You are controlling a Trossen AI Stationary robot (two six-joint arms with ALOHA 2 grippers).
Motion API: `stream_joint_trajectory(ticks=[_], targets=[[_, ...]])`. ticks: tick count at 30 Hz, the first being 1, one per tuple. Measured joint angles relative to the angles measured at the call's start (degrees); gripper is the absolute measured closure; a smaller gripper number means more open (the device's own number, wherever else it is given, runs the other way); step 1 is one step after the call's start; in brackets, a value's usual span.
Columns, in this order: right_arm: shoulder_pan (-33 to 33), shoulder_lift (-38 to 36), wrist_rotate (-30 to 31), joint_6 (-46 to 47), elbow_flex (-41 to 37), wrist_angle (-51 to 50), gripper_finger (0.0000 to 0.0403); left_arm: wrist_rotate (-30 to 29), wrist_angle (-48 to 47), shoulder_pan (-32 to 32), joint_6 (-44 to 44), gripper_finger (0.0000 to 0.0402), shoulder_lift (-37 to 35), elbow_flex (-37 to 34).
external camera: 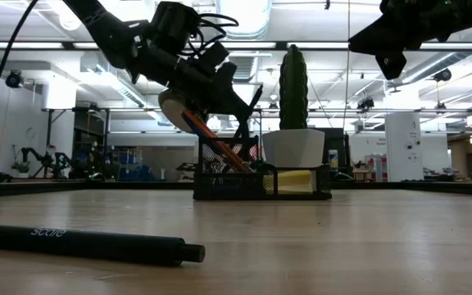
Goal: Pick and place office supplies into organizer
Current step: Put the left black pen into the black desk organizer, then put the black pen into the black desk organizer
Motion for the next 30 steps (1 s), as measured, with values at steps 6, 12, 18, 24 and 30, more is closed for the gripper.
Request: stream_joint_trajectory(ticks=[6, 12, 18, 24, 30], targets=[[0.0, 0.0, 0.0, 0.0, 0.0, 0.0, 0.0365, 0.0, 0.0, 0.0, 0.0, 0.0333, 0.0, 0.0], [0.0, 0.0, 0.0, 0.0, 0.0, 0.0, 0.0364, 0.1, 0.0, 0.0, -0.1, 0.0317, 0.0, 0.0], [0.0, 0.0, 0.0, 0.0, 0.0, 0.0, 0.0364, 3.6, 1.3, -0.3, -0.2, 0.0315, -0.1, 0.0], [0.0, 0.0, 0.0, 0.0, 0.0, 0.0, 0.0364, 6.7, 2.6, -0.8, 0.0, 0.0302, -0.2, 1.3], [0.0, 0.0, 0.0, 0.0, 0.0, 0.0, 0.0364, 11.5, 2.6, -2.2, -0.1, 0.0249, -0.2, 2.8]])
